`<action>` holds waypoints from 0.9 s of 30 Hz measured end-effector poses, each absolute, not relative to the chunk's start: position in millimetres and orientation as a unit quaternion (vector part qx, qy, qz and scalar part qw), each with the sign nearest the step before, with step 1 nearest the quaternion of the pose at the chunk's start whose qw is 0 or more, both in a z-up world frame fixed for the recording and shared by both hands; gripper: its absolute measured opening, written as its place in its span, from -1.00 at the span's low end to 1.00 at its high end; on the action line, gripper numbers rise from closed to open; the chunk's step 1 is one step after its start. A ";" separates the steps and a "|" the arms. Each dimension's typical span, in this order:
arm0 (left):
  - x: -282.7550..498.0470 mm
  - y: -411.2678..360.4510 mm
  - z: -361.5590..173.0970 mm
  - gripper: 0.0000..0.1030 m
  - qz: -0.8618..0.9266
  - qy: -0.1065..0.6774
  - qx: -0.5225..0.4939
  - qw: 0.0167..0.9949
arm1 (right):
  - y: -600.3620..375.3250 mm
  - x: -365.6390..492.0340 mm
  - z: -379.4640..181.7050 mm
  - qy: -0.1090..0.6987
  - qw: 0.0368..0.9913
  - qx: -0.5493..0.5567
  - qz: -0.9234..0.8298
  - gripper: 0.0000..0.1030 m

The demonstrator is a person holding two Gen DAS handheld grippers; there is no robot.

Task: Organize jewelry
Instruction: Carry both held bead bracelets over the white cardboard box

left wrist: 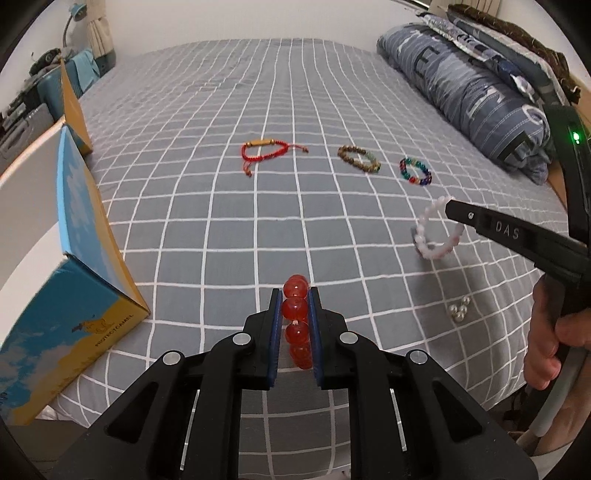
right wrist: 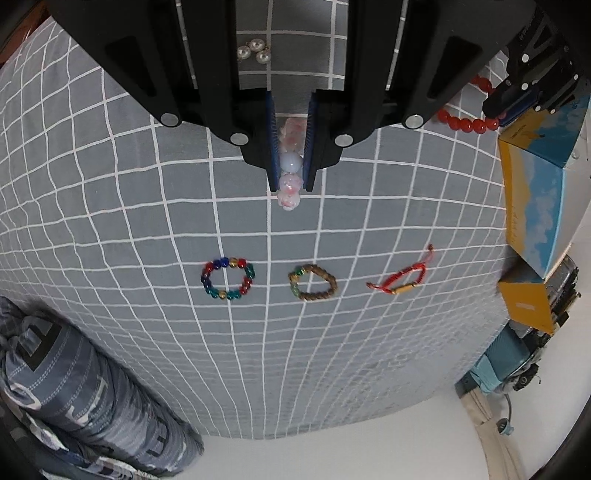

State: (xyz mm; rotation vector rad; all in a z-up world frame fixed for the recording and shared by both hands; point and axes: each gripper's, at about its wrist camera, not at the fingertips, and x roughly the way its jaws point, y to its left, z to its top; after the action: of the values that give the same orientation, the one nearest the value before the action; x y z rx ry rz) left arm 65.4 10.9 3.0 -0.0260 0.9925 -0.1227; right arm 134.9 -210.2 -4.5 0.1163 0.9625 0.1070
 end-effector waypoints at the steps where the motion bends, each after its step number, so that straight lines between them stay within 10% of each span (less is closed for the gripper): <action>1: 65.2 10.9 5.6 -0.75 -0.057 0.472 -0.013 0.879 | -209.9 134.1 -3.0 0.461 0.884 0.056 0.052 -0.77; 27: 84.8 77.3 92.6 -0.74 -0.001 0.395 -0.029 0.918 | -150.0 126.0 51.5 0.401 0.913 0.022 0.076 -0.77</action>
State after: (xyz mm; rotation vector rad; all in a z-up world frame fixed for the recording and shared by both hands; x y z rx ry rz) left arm 84.8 77.3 92.6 -0.0596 0.8126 -0.0027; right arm 126.0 -150.0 51.5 0.0454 0.8270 0.1561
